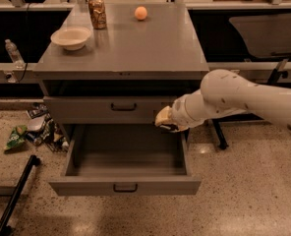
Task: Place rxbar chocolate into middle drawer
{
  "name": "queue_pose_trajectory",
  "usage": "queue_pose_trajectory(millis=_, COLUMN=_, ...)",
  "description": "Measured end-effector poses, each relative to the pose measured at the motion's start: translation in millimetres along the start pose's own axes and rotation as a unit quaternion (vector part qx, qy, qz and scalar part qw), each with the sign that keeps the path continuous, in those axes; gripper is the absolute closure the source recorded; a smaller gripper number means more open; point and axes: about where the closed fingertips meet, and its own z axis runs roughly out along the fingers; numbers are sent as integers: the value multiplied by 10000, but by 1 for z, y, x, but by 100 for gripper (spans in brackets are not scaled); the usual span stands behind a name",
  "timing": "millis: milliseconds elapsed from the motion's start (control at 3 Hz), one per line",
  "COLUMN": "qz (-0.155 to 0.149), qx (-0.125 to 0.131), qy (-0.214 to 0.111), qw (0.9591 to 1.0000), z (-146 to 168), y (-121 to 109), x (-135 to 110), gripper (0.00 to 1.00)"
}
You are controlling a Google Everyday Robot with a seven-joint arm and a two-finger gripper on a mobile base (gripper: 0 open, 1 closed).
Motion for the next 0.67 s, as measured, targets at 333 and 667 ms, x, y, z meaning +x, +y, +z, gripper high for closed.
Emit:
queue_pose_trajectory(millis=333, qz=268, qx=-163, qy=20, qw=9995, z=64, y=-21, x=8, gripper=100)
queue_pose_trajectory(millis=667, qz=300, qx=-186, qy=19, qw=9994, z=68, y=-22, x=8, gripper=100)
